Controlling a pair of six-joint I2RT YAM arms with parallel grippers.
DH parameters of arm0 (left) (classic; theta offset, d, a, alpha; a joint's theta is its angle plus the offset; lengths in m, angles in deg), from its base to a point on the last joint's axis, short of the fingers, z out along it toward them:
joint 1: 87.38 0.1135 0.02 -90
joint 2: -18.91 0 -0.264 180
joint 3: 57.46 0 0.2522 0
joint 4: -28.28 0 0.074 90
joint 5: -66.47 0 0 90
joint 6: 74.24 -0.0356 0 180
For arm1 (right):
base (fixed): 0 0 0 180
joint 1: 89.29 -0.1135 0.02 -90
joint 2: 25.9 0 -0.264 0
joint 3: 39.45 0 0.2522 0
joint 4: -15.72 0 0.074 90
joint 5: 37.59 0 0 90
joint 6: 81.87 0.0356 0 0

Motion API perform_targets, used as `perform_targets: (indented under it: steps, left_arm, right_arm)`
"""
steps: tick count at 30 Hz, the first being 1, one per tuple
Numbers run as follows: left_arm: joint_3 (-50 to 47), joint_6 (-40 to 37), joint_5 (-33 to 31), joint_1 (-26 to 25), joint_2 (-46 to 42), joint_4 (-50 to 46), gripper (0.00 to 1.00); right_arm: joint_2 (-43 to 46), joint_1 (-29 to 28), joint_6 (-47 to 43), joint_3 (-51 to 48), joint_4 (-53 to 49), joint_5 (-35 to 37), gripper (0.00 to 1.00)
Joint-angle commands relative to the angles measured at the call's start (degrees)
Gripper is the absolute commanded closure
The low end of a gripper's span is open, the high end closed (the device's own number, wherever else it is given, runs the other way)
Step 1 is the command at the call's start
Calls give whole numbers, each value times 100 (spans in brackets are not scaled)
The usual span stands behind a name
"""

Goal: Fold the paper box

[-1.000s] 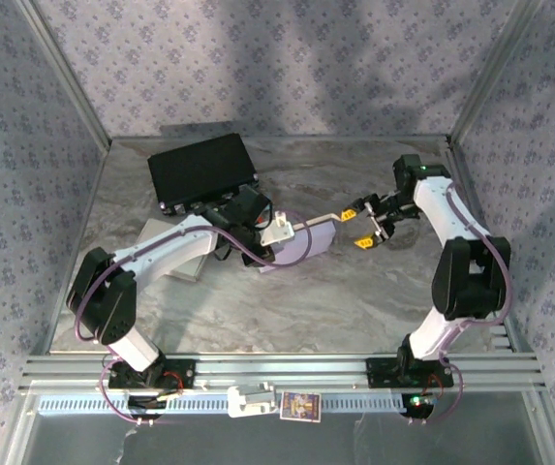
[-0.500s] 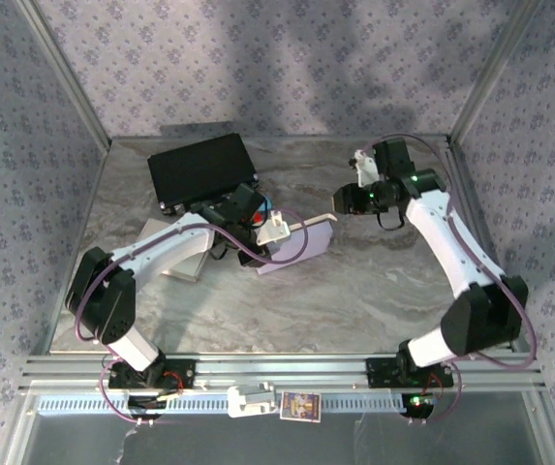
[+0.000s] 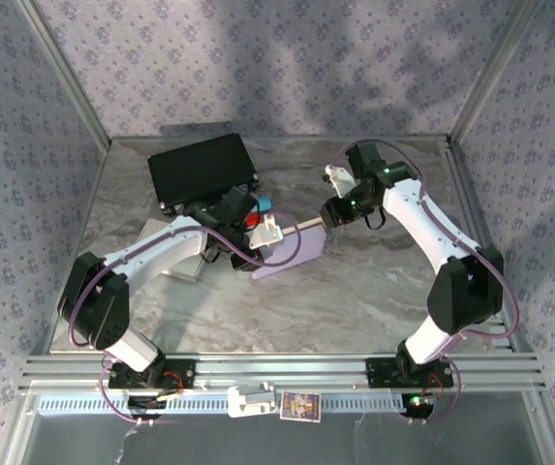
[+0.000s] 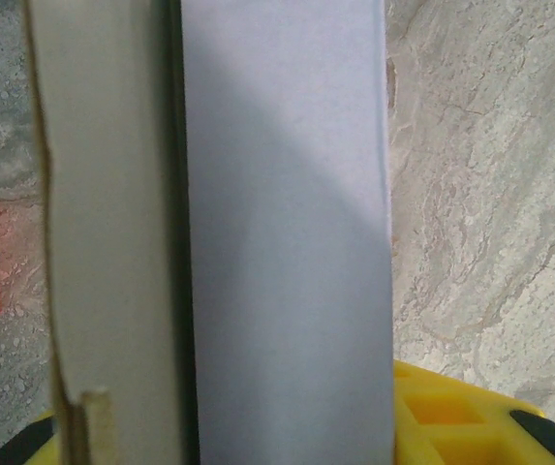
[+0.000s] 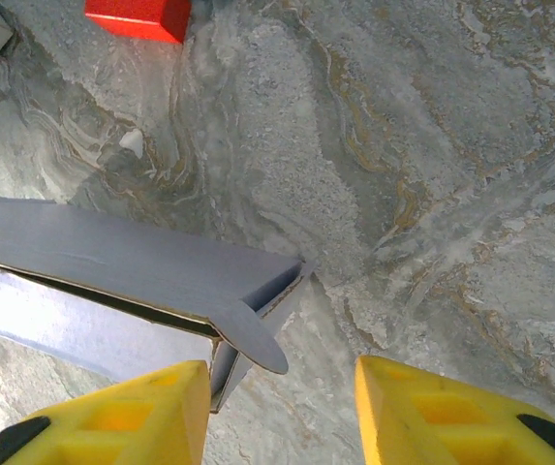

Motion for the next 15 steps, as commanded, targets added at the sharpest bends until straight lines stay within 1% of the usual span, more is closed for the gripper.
perform_targets:
  steps: [1,5,9,15]
  left_arm:
    - [-10,-172,179,46,-111,-197,61]
    - [-27,-194,178,55,-111,-196,61]
    - [-49,-191,173,66,-123,-188,61]
    - [-32,-187,179,64,-110,-165,61]
  right_arm:
    - [-11,-75,-233,34,-230,7,55]
    - [-144,-66,-260,108,-168,-12,57]
    - [-385,-92,-313,413,-357,-90,65]
    - [-337,-135,-296,373,-414,-50,69]
